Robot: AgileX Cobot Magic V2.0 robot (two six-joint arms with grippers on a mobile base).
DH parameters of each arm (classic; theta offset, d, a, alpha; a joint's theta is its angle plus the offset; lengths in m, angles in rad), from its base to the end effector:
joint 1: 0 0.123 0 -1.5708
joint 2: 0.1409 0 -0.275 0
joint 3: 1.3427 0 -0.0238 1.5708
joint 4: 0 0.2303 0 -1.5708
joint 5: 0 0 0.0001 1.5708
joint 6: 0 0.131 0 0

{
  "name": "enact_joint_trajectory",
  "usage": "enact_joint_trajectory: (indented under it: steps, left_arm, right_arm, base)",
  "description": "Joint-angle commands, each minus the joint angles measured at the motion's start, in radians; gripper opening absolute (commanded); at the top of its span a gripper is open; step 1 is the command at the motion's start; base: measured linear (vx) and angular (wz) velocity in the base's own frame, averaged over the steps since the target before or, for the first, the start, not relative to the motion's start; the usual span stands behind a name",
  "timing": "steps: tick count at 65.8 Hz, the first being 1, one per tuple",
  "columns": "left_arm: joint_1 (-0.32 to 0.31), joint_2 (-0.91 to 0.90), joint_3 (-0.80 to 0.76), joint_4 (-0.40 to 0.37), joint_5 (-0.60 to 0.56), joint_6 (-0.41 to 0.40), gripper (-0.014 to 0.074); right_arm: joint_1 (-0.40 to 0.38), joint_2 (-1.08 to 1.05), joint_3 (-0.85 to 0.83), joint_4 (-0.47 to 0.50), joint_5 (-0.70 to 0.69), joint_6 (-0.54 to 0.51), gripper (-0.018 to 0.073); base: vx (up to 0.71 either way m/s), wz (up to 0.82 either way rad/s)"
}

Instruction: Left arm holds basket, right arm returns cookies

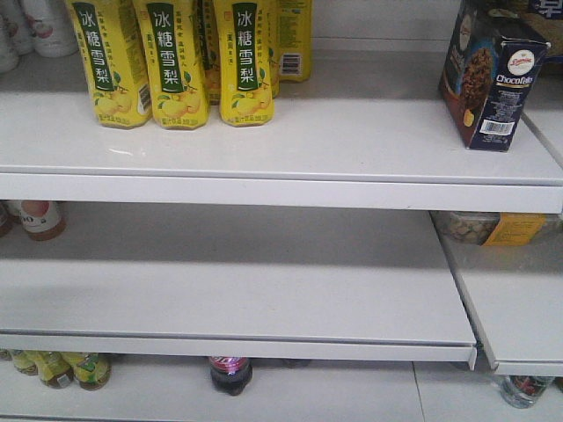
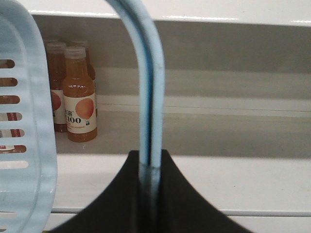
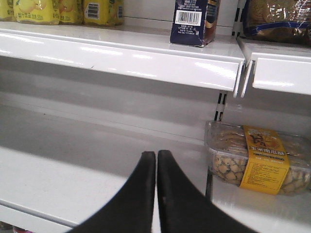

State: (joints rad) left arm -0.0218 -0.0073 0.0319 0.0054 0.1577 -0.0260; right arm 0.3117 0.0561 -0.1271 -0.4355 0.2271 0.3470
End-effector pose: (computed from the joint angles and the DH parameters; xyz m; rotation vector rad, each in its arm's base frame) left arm 0.0862 -0.0018 0.1853 0.0003 1.6660 -0.0315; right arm 0.0840 0.0140 0.2302 -0.2418 1.6017 0.1028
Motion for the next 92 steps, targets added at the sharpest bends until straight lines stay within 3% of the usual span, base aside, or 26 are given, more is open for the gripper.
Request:
enact_joint_trajectory:
  steps: [1,73,82,92]
  left_arm:
    - [-0.003,-0.019,-0.023,0.021,-0.1,0.01,-0.0006]
    - [-0.028,-0.017,-0.025,0.021,-0.099,0.01,-0.0006]
    - [-0.028,-0.017,-0.025,0.021,-0.099,0.01,-0.0006]
    - [-0.028,-0.017,-0.025,0.021,-0.099,0.01,-0.0006]
  right_arm:
    - [-0.002,0.011,-0.027,-0.012,-0.064,-0.004,-0.0008]
    - [-0.006,0.011,-0.027,-0.012,-0.063,-0.008,-0.0008]
    - [-0.094,0.025,-0.027,0.031,-0.076,-0.028,-0.0008]
    - [-0.238,0.034,-0.026,0.265,-0.095,-0.163,-0.0008]
  base:
    - [0.0,0.0]
    - [0.0,0.0]
    - [0.0,0.0]
    - [0.0,0.0]
